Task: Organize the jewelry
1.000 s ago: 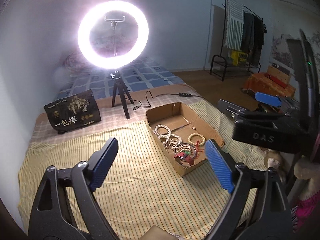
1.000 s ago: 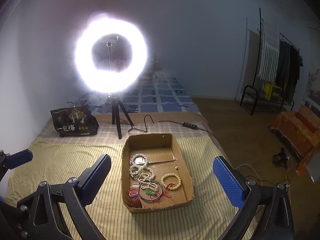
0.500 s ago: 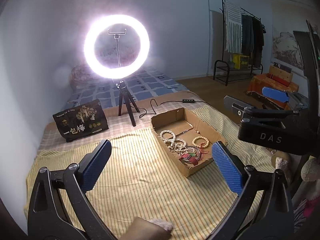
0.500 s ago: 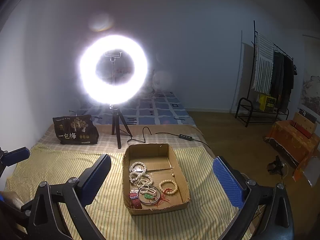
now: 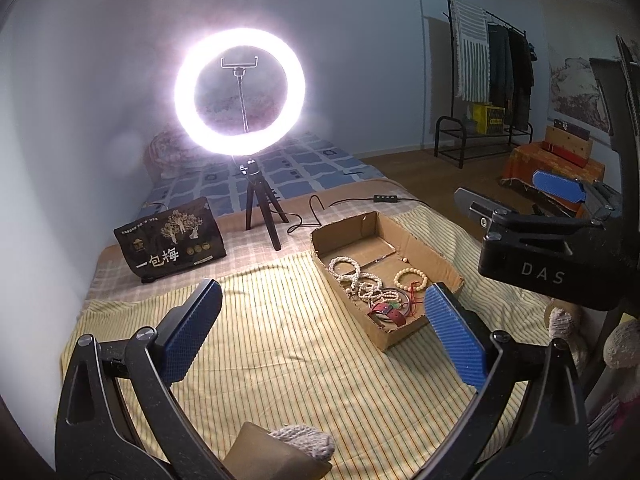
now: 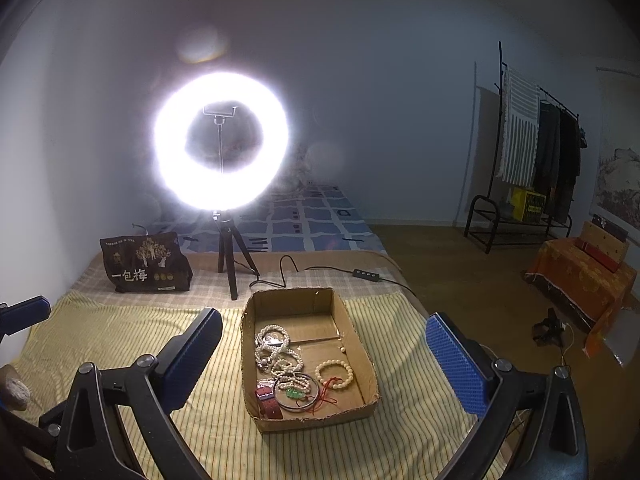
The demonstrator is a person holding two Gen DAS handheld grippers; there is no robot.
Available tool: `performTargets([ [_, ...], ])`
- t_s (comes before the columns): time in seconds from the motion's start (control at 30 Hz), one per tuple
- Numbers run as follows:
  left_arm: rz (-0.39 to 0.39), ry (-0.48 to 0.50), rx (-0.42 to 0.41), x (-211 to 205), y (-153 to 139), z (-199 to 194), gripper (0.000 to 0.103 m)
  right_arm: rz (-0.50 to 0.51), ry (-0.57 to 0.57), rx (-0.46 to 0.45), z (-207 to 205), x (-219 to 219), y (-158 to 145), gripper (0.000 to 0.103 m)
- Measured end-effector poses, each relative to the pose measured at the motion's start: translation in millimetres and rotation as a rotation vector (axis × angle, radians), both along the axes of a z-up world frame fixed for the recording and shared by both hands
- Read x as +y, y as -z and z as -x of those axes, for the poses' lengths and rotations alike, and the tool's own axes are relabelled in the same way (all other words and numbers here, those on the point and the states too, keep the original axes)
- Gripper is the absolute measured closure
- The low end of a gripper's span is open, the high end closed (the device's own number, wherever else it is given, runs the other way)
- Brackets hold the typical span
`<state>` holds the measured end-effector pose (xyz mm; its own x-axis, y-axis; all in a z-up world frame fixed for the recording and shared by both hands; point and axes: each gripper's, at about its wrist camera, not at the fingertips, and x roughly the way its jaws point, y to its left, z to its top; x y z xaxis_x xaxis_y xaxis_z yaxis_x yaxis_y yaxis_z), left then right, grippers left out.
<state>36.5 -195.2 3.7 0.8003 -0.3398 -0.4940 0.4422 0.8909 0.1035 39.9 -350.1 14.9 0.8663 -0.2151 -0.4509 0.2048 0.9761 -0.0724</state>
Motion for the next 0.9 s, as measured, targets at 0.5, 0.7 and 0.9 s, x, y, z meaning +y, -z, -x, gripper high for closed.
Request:
performTargets([
  [0.5, -0.002, -0.001, -0.012, 1.6, 0.0, 1.2, 0.0, 0.013, 0.012, 0.01, -1.9, -1.0, 2.6, 0.0],
  [0.7, -0.01, -0.01, -0.021, 3.0, 0.2, 4.1, 0.0, 0.016, 0.011, 0.015, -1.8, -0.5, 3.3, 0.0],
  [0.9, -0.014, -0.01, -0.028, 2.7, -0.7, 5.4, 0.0, 0.02, 0.016, 0.019, -2.3, -1.2, 3.3, 0.0],
])
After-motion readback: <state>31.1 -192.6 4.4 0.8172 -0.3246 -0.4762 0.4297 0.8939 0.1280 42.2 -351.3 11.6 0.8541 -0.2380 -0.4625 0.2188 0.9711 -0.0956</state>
